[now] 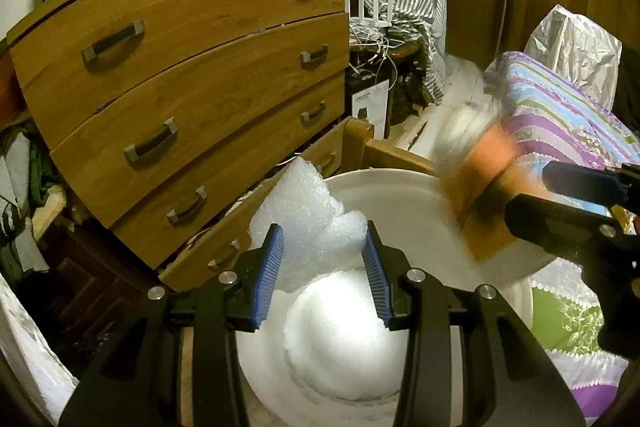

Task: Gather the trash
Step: 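Open both tools to drop foam and cup into the bucket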

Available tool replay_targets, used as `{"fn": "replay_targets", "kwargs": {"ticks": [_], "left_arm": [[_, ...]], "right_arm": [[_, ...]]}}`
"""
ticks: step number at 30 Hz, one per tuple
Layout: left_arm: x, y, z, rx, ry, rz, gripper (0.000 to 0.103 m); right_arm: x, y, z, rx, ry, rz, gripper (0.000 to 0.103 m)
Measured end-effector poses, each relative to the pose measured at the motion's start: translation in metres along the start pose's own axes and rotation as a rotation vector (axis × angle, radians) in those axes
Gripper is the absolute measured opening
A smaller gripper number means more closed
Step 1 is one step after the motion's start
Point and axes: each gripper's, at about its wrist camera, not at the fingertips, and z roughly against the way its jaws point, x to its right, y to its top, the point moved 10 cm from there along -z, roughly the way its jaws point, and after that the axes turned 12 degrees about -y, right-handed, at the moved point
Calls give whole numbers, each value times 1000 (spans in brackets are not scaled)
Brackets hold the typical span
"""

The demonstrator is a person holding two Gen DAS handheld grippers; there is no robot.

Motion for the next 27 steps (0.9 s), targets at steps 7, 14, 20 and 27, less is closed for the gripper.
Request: {"fn": "replay_targets", "kwargs": {"ticks": [7,14,20,27], "left_arm": [[6,-4,-6,2,0,-30,77],[4,-3,-7,-3,-3,-18,77],[-1,-2,-2,3,-6,6,77],[3,-7,12,39,-109,9,77]], "right_arm": [[18,-3,-5,-6,-21,-34,70],[22,-4,1,5,-25,-44,70],[30,-6,22,54,-38,-60,70],[51,-23,61,147,-109,-104,70]]}}
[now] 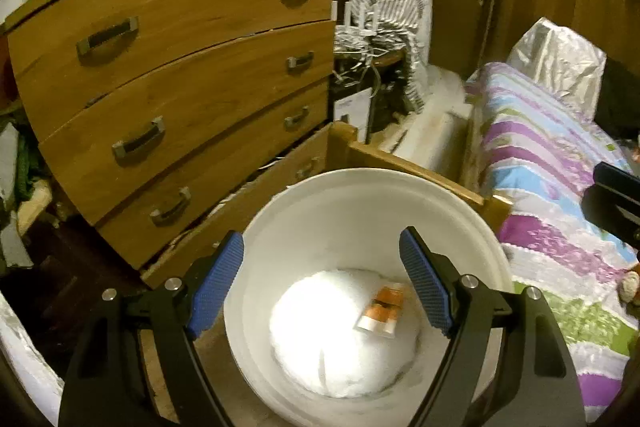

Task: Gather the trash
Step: 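Open both tools to drop foam and cup into the bucket, then move both open tools back toward the trash on the bed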

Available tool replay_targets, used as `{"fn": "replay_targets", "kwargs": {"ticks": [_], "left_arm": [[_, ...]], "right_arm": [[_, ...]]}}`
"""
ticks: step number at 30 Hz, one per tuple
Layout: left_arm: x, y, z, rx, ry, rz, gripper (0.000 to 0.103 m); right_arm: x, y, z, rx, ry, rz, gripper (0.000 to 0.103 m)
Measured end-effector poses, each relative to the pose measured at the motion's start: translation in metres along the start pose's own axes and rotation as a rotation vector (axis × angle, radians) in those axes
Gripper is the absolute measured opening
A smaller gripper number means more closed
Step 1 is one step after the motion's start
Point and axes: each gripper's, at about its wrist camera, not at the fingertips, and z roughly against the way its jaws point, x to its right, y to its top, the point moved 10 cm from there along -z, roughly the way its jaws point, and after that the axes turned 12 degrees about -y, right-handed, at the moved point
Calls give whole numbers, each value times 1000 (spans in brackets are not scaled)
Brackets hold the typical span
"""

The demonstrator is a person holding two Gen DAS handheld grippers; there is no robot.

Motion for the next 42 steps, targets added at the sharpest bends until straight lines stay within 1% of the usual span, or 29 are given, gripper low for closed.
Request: {"fn": "replay_targets", "kwargs": {"ticks": [1,2,4,7,10,12,14,16,17,18,20,21,23,25,26,27,28,29,30,32,34,36,38,39,40,42], "left_arm": [[4,0,4,15,-54,0,77],[8,1,8,28,-88,-4,77],[16,2,21,72,-135,-33,77],[30,-2,38,125,-172,-82,80],[51,-11,44,138,-217,-82,80],[68,-19,44,129,-242,-81,80],[94,-29,42,112,-283,-85,81],[118,-41,40,85,-329,-94,85],[133,-49,39,70,-357,-99,86],[152,-59,36,48,-395,-105,86],[177,-76,33,20,-446,-111,87],[189,-85,29,-1,-467,-115,87],[216,-110,18,-63,-495,-137,87],[242,-135,7,-136,-501,-196,87],[257,-148,3,-179,-518,-234,87],[270,-157,-1,-212,-520,-261,93],[277,-162,-2,-225,-515,-276,98],[287,-165,-2,-225,-512,-296,98],[296,-166,-2,-223,-509,-319,98],[320,-163,-3,-197,-480,-392,98],[349,-159,-5,-184,-497,-476,98],[373,-150,-8,-165,-501,-541,98],[409,-137,-10,-119,-541,-644,98],[420,-132,-8,-97,-554,-685,98],[438,-126,-10,-71,-571,-753,98],[468,-123,-14,-47,-617,-881,98]], "right_arm": [[5,-2,9,27,-18,-7,70],[10,-5,18,49,-30,-12,70],[20,-13,35,87,-53,-20,70],[44,-33,67,135,-90,-44,72],[73,-58,98,166,-139,-80,77],[91,-78,115,172,-178,-94,81],[113,-104,133,174,-237,-99,84],[135,-127,151,170,-295,-106,87],[146,-139,158,163,-321,-115,88],[157,-150,165,153,-339,-128,89],[186,-179,179,119,-381,-179,90],[200,-191,184,102,-400,-204,90],[236,-227,200,69,-464,-264,91],[276,-267,221,43,-539,-339,91],[289,-280,228,34,-565,-373,91],[305,-290,232,25,-583,-402,91],[324,-309,240,12,-607,-446,91],[341,-324,245,1,-620,-486,91],[354,-334,248,-7,-627,-520,91],[378,-354,250,-14,-616,-600,91],[396,-363,248,-1,-593,-664,91],[403,-362,238,5,-567,-683,91],[407,-356,220,-4,-545,-668,91],[408,-355,213,-11,-543,-660,91],[411,-355,203,-23,-538,-657,91],[415,-351,190,-34,-514,-675,91]]}}
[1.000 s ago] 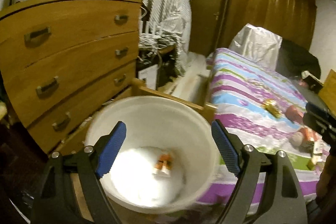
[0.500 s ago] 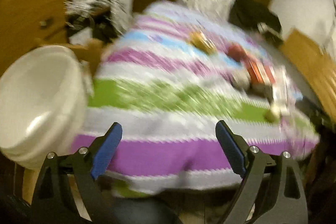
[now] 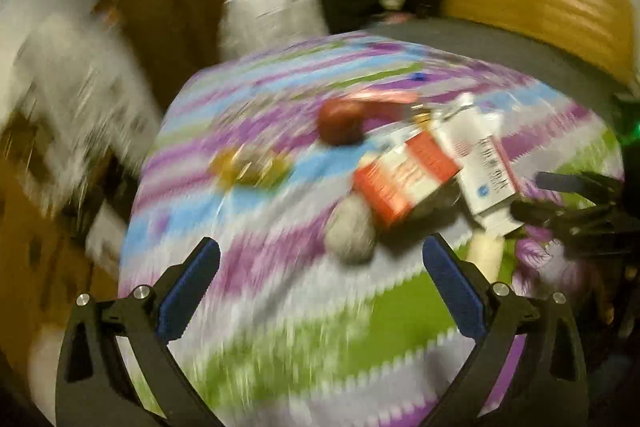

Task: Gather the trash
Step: 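Move both open tools back toward the trash on the bed, then grasp red cigarette box with left tool while right tool grasps white medicine box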

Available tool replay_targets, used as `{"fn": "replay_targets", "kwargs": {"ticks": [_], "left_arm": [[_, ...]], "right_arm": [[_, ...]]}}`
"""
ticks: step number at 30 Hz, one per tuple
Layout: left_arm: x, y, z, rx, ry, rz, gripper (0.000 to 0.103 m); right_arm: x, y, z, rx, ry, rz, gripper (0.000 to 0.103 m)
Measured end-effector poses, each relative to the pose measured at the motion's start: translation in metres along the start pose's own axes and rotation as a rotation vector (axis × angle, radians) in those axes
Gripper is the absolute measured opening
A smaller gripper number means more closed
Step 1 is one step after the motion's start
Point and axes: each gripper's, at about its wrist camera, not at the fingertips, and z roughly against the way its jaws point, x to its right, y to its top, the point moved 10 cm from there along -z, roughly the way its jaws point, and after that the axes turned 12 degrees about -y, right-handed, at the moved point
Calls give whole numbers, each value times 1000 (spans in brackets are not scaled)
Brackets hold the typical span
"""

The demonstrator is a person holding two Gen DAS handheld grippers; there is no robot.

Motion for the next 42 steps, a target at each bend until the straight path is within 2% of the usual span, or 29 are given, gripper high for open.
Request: {"fn": "replay_targets", "kwargs": {"ticks": [4,6,8,11,13,15,16,17,18,21,25,28,31,34,36,38,40,42], "left_arm": [[35,14,-38,-68,-104,-312,98],[46,15,-57,-97,-123,-431,98],[50,21,-67,-102,-139,-472,98],[55,30,-87,-124,-201,-502,98],[54,29,-105,-159,-200,-518,98],[53,24,-116,-191,-200,-514,95],[53,22,-119,-198,-210,-503,78],[54,22,-119,-197,-232,-481,64],[53,22,-117,-195,-234,-460,59],[46,28,-99,-133,-241,-391,57],[25,36,-50,-34,-236,-229,56],[8,30,-15,-3,-203,-118,56],[-13,9,21,17,-140,-3,56],[-36,-35,53,-9,-67,131,56],[-46,-61,61,-36,-23,178,56],[-56,-97,61,-91,33,232,56],[-70,-126,54,-141,86,304,56],[-85,-142,49,-167,152,350,56]], "right_arm": [[-10,5,-11,-17,52,-30,91],[-13,8,-14,-19,65,-27,90],[-14,11,-20,-30,92,-37,88],[-17,14,-27,-45,128,-48,83],[-19,13,-29,-51,139,-45,78],[-17,10,-30,-62,147,-46,62],[-17,9,-32,-73,156,-50,57],[-14,8,-35,-84,168,-57,42],[-14,6,-37,-96,183,-70,37],[-9,5,-33,-99,237,-112,27],[-11,7,-16,-67,261,-90,26],[-11,10,2,-43,284,-78,25],[-7,12,29,-8,283,-39,23],[1,4,58,-2,278,-26,23],[11,-7,70,-27,272,-35,23],[25,-21,67,-69,258,-65,23],[38,-33,56,-96,195,-54,23],[43,-41,47,-125,164,-32,28]]}}
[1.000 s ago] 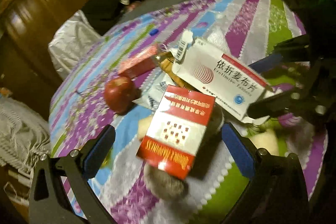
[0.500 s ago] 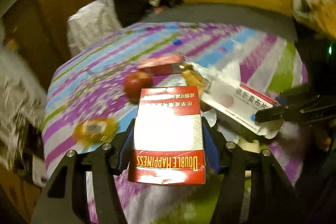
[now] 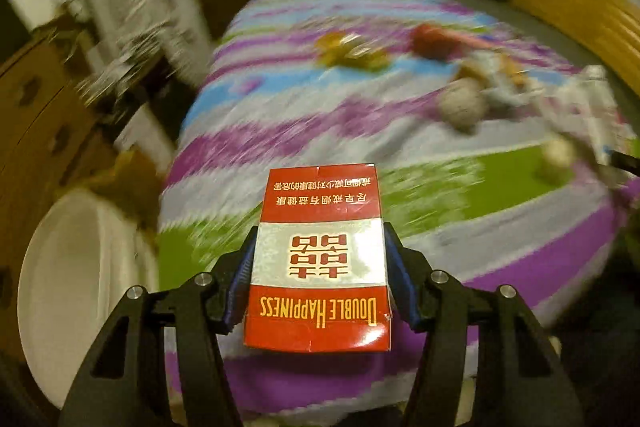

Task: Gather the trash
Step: 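Grasp red cigarette box with left tool while right tool grasps white medicine box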

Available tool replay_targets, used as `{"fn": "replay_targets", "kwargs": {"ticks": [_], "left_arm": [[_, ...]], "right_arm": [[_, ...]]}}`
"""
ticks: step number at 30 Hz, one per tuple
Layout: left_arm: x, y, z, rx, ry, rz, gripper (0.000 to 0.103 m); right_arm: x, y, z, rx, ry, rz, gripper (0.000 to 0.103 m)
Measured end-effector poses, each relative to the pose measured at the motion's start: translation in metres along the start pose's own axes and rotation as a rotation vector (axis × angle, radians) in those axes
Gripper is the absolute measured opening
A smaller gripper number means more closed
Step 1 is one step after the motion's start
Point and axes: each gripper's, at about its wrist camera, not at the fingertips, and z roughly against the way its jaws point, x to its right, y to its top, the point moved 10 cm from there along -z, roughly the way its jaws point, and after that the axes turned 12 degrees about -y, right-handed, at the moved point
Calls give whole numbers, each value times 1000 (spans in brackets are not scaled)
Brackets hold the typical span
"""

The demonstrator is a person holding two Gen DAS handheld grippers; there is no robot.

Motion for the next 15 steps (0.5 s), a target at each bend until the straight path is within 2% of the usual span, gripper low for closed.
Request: {"fn": "replay_targets", "kwargs": {"ticks": [1,3,4,5,6,8,9,12,15], "left_arm": [[-5,-3,-1,-2,11,18,56],[-15,-5,-6,10,17,67,56],[-16,-3,-5,16,16,79,56],[-19,-1,-6,26,15,90,57],[-20,1,-6,35,17,95,57],[-20,5,-9,39,22,91,57],[-18,5,-11,39,22,86,57],[-16,3,-14,42,23,73,58],[-18,0,-19,36,14,79,62]], "right_arm": [[5,-2,0,1,-24,-9,32],[10,-5,2,11,-45,-23,49],[16,-4,2,24,-92,-28,55],[19,-2,4,41,-130,-27,66],[19,0,9,60,-145,-24,75],[11,9,19,107,-149,-20,87],[9,13,20,118,-155,-13,91],[-3,21,15,135,-240,46,92],[-2,24,-6,83,-303,69,91]]}}
